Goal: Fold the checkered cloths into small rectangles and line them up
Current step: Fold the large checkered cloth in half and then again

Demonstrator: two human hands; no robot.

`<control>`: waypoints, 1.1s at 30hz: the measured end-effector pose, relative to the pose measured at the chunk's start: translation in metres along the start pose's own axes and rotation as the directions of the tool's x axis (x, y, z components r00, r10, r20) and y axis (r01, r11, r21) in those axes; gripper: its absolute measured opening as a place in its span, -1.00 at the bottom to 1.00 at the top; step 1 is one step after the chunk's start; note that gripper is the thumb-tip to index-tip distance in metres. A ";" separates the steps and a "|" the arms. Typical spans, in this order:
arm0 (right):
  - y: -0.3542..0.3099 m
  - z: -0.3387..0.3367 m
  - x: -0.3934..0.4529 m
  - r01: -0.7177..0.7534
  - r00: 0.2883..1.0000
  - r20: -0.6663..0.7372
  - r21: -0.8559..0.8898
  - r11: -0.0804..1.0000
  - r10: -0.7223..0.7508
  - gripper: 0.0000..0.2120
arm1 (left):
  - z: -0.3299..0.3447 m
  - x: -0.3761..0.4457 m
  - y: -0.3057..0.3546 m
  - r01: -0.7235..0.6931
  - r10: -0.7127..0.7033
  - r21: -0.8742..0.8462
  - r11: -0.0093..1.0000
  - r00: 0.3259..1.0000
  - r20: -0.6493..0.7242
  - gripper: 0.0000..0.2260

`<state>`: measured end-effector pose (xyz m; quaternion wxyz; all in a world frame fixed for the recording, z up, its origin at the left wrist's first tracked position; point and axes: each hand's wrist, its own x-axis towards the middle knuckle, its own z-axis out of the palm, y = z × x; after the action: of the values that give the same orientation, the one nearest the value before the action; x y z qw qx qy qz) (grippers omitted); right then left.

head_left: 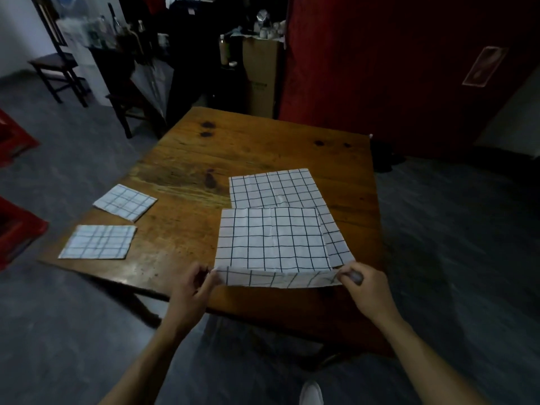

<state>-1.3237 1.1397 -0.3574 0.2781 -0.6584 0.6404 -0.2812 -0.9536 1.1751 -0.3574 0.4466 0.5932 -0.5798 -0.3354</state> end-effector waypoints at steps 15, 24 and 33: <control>-0.023 0.027 0.114 -0.028 0.998 -0.048 0.271 0.962 0.043 -0.93 | -0.012 0.098 -0.015 0.090 -0.075 0.216 0.972 0.994 -0.080 -0.93; -0.011 0.032 0.181 -0.095 0.995 -0.013 0.249 0.964 0.102 -0.91 | 0.006 0.179 -0.018 0.245 -0.225 0.161 0.956 0.966 -0.130 -0.83; -0.003 0.050 0.219 -0.186 0.981 -0.028 0.137 0.973 0.192 -0.76 | 0.015 0.236 -0.058 0.374 -0.359 0.175 0.911 0.926 -0.115 -0.69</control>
<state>-1.2805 0.9214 -0.3863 0.3341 -0.5684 0.6853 -0.3093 -0.9204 0.9360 -0.3878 0.3389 0.7451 -0.4695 -0.3310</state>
